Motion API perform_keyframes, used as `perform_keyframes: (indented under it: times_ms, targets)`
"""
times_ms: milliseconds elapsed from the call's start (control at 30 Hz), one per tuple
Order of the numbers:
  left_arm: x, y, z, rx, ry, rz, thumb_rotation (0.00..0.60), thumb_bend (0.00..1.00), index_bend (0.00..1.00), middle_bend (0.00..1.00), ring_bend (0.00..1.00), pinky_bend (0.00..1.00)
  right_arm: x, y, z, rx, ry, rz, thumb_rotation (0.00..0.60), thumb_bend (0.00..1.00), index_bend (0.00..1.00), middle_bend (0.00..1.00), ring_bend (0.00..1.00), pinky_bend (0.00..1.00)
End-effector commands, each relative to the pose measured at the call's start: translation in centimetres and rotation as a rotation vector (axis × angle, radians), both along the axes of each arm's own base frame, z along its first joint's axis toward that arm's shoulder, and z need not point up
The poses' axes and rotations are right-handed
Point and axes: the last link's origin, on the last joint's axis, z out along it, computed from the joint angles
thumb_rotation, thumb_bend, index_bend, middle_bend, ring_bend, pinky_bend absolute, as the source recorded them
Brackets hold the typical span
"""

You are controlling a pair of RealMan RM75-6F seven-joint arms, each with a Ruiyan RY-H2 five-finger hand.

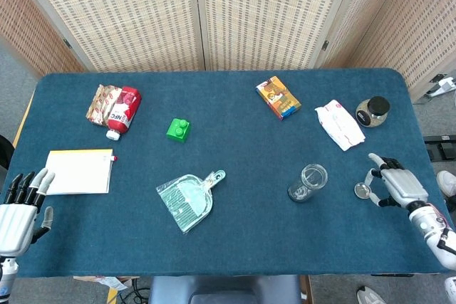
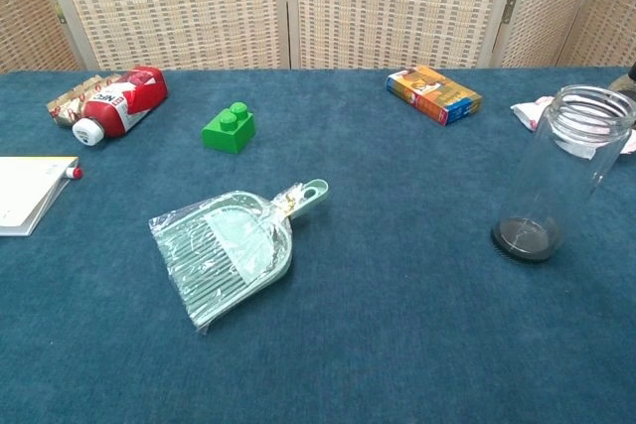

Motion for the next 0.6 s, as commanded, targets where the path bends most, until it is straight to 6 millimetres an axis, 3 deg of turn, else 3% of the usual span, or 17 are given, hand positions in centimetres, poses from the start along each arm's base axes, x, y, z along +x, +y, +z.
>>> perform_keyframes:
  times_ms: [33,600]
  targets:
    - [0.0,0.0,0.0,-0.001,0.0,-0.001,0.6,0.54,0.0,0.06,0.0,0.0,-0.1,-0.1,-0.1,0.003,-0.001,-0.009,0.6,0.42,0.48,0.0,0.0,0.0]
    - [0.0,0.1,0.0,0.0,0.002,0.003,0.6,0.54,0.0,0.06,0.0,0.0,-1.7,-0.2,-0.6,0.03,0.026,-0.057,0.6,0.42,0.49,0.0,0.0,0.0]
